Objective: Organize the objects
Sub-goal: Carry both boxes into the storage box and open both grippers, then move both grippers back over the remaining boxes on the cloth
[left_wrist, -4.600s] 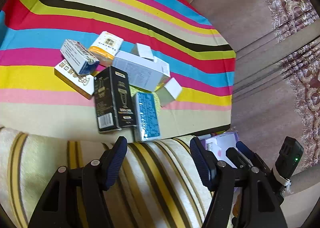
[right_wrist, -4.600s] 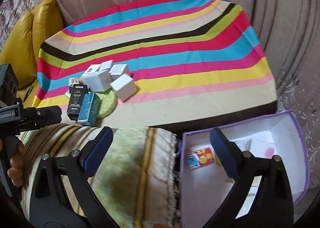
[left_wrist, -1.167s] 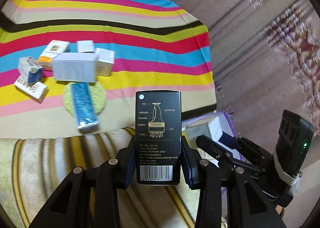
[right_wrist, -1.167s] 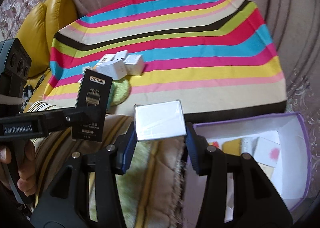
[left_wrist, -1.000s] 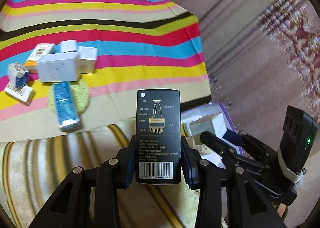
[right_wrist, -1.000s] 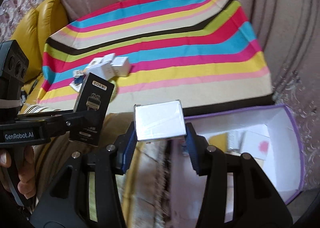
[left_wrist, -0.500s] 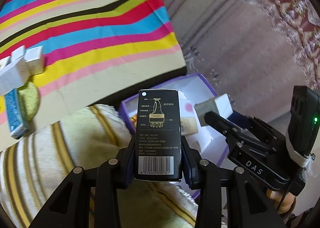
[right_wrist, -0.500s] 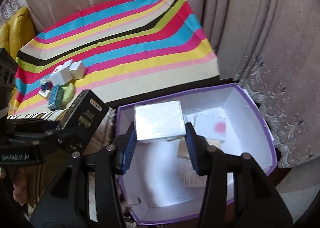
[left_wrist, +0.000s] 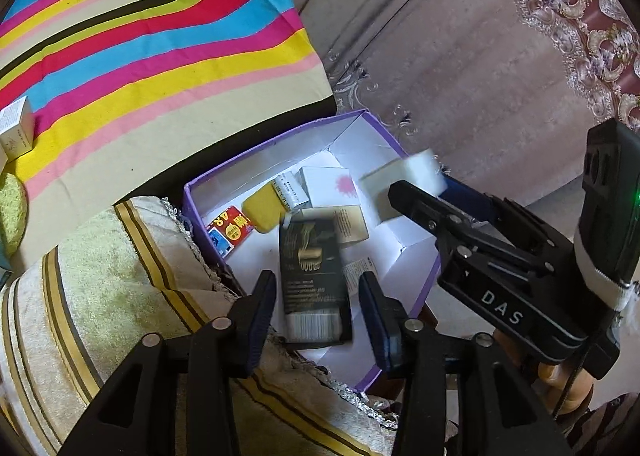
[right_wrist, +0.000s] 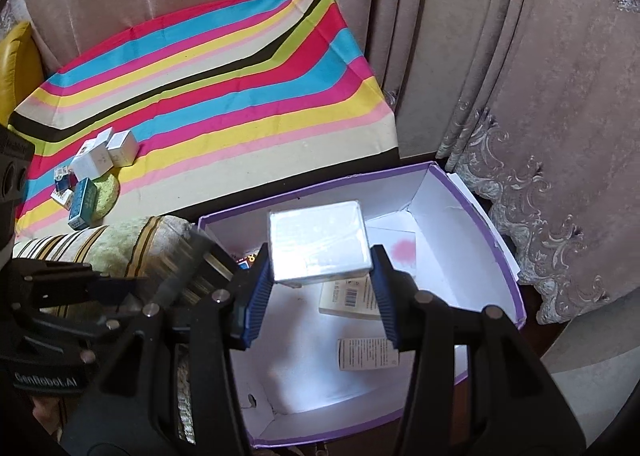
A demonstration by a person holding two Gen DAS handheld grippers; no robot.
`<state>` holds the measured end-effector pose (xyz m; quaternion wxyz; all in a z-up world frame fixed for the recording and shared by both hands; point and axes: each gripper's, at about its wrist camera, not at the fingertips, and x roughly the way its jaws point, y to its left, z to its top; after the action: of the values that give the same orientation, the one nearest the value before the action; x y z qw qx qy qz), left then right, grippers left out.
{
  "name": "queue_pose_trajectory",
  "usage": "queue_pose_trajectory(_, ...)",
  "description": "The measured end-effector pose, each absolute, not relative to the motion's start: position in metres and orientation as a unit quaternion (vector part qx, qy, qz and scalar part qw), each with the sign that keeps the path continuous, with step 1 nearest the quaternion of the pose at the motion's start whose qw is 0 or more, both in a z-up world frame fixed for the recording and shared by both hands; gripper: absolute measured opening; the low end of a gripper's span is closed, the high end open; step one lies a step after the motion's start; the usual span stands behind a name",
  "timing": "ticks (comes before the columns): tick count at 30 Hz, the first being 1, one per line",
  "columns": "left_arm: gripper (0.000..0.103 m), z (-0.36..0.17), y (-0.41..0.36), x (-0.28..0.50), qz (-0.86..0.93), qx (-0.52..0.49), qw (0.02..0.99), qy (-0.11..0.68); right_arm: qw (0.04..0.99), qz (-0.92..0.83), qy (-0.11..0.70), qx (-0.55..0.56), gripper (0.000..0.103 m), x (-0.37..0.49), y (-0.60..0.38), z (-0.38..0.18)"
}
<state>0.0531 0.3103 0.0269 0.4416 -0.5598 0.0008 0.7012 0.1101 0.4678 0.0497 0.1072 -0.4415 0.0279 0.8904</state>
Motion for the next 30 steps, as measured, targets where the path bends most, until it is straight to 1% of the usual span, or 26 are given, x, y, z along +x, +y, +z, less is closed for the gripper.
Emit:
queue_pose_trajectory(1,0.05,0.027,0.309,0.053,0.701,-0.559,0.442,0.0,0.105,0.891,0.031,-0.441,0.063,0.11,0.468,0.049)
queue_pose_trajectory(2,0.05,0.028,0.308,0.053,0.704,-0.557,0.44,0.0,0.103,0.891,0.034,-0.44,0.065,0.11,0.468,0.049)
queue_pose_trajectory(5,0.052,0.031,0.305,0.052,0.722,-0.548,0.422,0.011,0.102,0.892,0.035,-0.438,0.067,0.11,0.466,0.05)
queue_pose_trajectory(7,0.053,0.034,0.302,0.051,0.738,-0.542,0.401,0.027,0.103,0.892,0.032,-0.438,0.071,0.109,0.464,0.05)
queue_pose_trajectory(18,0.054,0.04,0.273,0.038,0.787,-0.517,0.334,0.039,0.081,0.891,0.035,-0.445,0.078,0.104,0.448,0.044)
queue_pose_trajectory(25,0.059,0.042,0.254,0.027,0.807,-0.51,0.296,0.031,0.056,0.889,0.036,-0.453,0.08,0.096,0.428,0.039)
queue_pose_trajectory(30,0.06,0.042,0.243,0.022,0.814,-0.507,0.282,0.025,0.041,0.888,0.028,-0.456,0.082,0.094,0.415,0.038)
